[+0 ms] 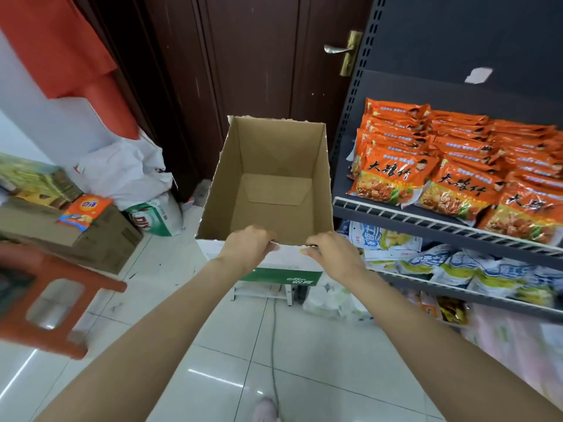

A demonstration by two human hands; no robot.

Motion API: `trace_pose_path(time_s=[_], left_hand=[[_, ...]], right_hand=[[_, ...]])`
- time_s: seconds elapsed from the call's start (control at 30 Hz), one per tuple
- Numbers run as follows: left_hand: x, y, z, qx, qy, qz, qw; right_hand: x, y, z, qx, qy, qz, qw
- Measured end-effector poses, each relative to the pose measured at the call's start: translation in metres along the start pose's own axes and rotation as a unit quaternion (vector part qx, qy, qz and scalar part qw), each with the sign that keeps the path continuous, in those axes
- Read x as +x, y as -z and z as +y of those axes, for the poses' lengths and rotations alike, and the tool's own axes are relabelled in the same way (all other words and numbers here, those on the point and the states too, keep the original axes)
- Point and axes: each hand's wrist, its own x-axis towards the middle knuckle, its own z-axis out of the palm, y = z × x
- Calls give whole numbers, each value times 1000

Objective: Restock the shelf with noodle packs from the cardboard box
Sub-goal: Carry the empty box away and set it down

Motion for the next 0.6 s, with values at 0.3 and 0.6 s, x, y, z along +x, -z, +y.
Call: trace_pose_path(time_s=[0.3, 0.6], left_hand=[[-79, -25, 70, 38, -30, 50, 998], [-170, -39, 160, 36, -67, 134, 988]], right_hand=[[-91, 0, 30, 16, 52, 31, 998], [-206, 19, 63, 41, 87, 66, 993]])
